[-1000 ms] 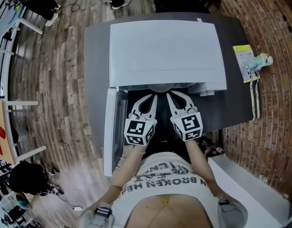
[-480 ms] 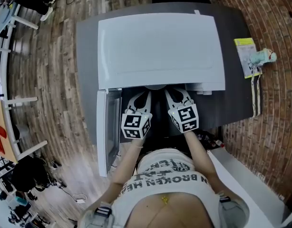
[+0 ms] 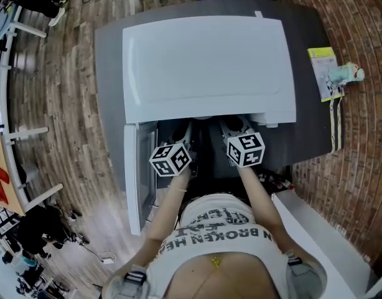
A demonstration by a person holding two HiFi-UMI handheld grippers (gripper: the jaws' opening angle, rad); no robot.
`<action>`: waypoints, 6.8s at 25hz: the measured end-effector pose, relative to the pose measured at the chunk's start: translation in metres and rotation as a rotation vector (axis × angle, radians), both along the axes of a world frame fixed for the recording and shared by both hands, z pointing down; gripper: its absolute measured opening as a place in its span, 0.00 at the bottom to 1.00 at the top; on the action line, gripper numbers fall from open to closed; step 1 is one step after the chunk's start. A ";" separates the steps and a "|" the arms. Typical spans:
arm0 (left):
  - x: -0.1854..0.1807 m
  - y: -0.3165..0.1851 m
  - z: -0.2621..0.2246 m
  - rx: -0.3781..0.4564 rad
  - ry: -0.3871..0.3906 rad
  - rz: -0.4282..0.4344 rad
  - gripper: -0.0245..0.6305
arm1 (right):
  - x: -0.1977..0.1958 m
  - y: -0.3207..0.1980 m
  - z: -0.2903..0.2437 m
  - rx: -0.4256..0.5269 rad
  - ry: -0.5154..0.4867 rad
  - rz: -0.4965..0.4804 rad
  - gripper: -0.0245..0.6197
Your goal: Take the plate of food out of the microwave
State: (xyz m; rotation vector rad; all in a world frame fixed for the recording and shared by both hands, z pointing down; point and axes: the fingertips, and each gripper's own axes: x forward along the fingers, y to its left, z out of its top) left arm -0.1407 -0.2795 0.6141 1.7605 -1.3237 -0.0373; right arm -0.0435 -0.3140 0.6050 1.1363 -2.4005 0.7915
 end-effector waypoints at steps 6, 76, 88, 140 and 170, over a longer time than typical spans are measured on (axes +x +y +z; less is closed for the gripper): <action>-0.008 -0.004 0.018 -0.073 0.074 -0.092 0.22 | 0.002 -0.006 0.020 -0.132 -0.093 0.093 0.25; -0.007 0.030 0.004 -0.017 0.356 -0.085 0.12 | 0.003 0.043 0.009 -0.285 -0.390 0.250 0.14; 0.007 0.049 -0.007 0.025 0.323 -0.005 0.12 | 0.019 0.069 0.001 -0.236 -0.425 0.310 0.14; 0.083 0.200 -0.035 0.118 0.293 -0.295 0.12 | 0.082 0.186 -0.019 -0.320 -0.449 -0.006 0.14; 0.021 0.224 -0.025 0.079 0.368 -0.069 0.11 | 0.030 0.230 -0.015 -0.283 -0.557 0.269 0.11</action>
